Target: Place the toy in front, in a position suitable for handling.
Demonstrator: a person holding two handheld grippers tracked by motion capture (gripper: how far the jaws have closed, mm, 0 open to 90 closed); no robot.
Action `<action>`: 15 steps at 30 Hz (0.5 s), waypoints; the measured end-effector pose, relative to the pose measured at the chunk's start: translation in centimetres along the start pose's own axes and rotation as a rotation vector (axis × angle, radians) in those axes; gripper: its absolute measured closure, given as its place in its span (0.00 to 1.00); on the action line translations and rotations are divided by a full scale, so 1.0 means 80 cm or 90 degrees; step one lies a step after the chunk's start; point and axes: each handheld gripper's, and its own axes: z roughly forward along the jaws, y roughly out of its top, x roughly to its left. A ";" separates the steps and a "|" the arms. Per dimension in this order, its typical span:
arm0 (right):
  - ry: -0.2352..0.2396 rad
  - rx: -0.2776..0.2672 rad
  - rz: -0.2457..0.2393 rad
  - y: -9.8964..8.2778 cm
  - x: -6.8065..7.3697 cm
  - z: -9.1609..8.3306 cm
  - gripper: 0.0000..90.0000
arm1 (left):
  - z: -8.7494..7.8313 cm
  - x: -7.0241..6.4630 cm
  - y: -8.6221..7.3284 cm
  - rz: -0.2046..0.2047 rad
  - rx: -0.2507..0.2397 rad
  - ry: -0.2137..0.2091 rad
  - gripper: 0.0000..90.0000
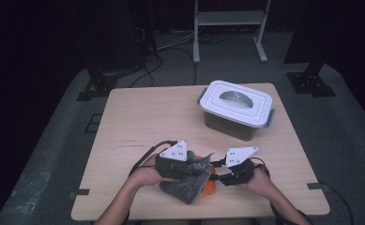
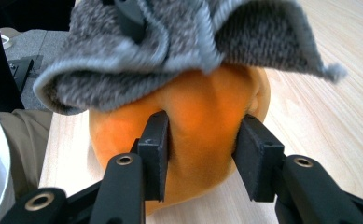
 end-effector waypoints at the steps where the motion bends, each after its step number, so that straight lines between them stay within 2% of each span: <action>1: 0.000 -0.001 0.000 0.001 0.000 0.000 0.64 | -0.005 0.001 -0.001 -0.004 -0.004 0.005 0.78; 2: 0.000 -0.003 0.000 0.001 0.000 0.001 0.64 | -0.015 0.004 -0.004 -0.009 -0.008 0.021 0.78; 3: 0.000 -0.003 0.000 0.001 0.000 0.001 0.64 | -0.015 0.004 -0.004 -0.009 -0.008 0.021 0.78; 4: 0.000 -0.003 -0.002 0.001 0.000 0.001 0.64 | -0.023 0.008 -0.009 -0.013 -0.003 0.037 0.78; 5: 0.000 -0.003 -0.002 0.001 0.000 0.001 0.64 | -0.023 0.008 -0.009 -0.013 -0.003 0.037 0.78; 6: 0.000 -0.003 -0.002 0.001 0.000 0.000 0.64 | -0.027 0.013 -0.017 -0.025 0.006 0.044 0.78; 8: -0.001 -0.003 0.000 0.000 0.000 0.000 0.64 | -0.028 0.014 -0.022 -0.034 0.007 0.044 0.78; 11: 0.000 -0.003 -0.002 0.001 0.000 0.001 0.63 | -0.027 0.013 -0.035 -0.056 -0.021 0.036 0.78; 13: 0.004 -0.002 0.004 0.001 -0.002 0.001 0.53 | -0.022 0.007 -0.038 -0.057 -0.028 0.028 0.78; 14: 0.020 -0.007 0.027 0.002 -0.006 0.000 0.41 | -0.018 0.002 -0.039 -0.054 -0.029 0.019 0.78; 15: 0.020 -0.007 0.027 0.002 -0.006 0.000 0.41 | -0.018 0.002 -0.039 -0.054 -0.029 0.019 0.78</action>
